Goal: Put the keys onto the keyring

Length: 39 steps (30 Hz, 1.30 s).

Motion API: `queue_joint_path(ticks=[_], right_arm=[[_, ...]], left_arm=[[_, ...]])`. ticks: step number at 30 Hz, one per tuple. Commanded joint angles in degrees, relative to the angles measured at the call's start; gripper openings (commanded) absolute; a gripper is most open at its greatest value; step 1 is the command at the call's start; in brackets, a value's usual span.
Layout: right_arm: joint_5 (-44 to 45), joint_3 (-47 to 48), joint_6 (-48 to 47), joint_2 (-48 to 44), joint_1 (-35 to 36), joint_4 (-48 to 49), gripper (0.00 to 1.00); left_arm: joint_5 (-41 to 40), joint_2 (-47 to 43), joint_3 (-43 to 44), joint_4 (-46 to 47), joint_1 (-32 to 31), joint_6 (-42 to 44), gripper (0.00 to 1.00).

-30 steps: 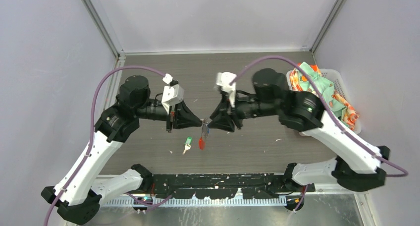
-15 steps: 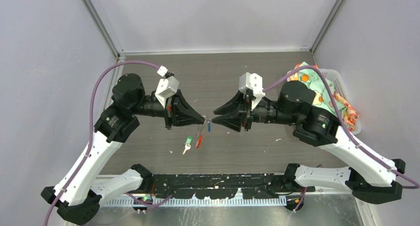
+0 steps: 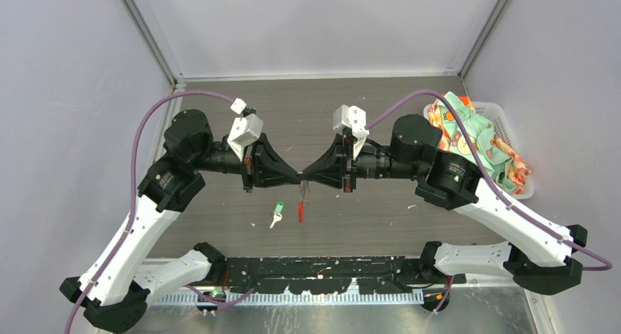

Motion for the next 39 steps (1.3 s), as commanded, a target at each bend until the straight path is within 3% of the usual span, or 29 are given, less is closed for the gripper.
queue_joint_path(ticks=[1, 2, 5, 7, 9, 12, 18, 30, 33, 39], right_arm=[[-0.01, 3.41, 0.02, -0.33, -0.25, 0.25, 0.01], [0.24, 4.99, -0.43, 0.38, -0.21, -2.98, 0.01], [0.39, 11.07, -1.4, 4.22, -0.25, -12.16, 0.01], [0.42, 15.26, -2.67, 7.07, -0.26, -17.92, 0.01], [0.47, 18.59, -3.59, 9.65, -0.27, -22.58, 0.01], [-0.17, 22.42, -4.4, 12.84, -0.22, -27.1, 0.01], [-0.85, 27.58, -4.97, 16.81, -0.24, -31.17, 0.01], [-2.35, 31.58, -5.07, 20.28, -0.12, -34.05, 0.01], [-3.08, 32.2, -4.89, 21.11, -0.15, -34.08, 0.01], [-2.62, 34.12, -5.61, 22.63, -0.08, -36.4, 0.01]], left_arm=[[0.81, -1.45, 1.59, 0.28, -0.03, 3.23, 0.0], [0.15, -1.36, 2.1, -2.31, 0.0, 6.27, 0.02], [-4.02, -0.33, 4.97, -14.93, -0.07, 19.46, 0.32], [-5.7, 0.85, 7.63, -22.21, -0.07, 27.07, 0.41], [-5.84, 2.18, 10.21, -27.49, -0.03, 31.41, 0.45], [-4.82, 3.74, 12.5, -29.74, -0.05, 33.58, 0.42], [-3.51, 5.23, 14.09, -32.4, -0.25, 37.03, 0.23], [-5.6, 7.08, 13.83, -33.73, -1.18, 38.86, 0.09], [-5.7, 7.6, 13.87, -33.61, -1.55, 38.42, 0.09], [-6.56, 7.17, 14.46, -34.43, -1.9, 38.44, 0.19]])
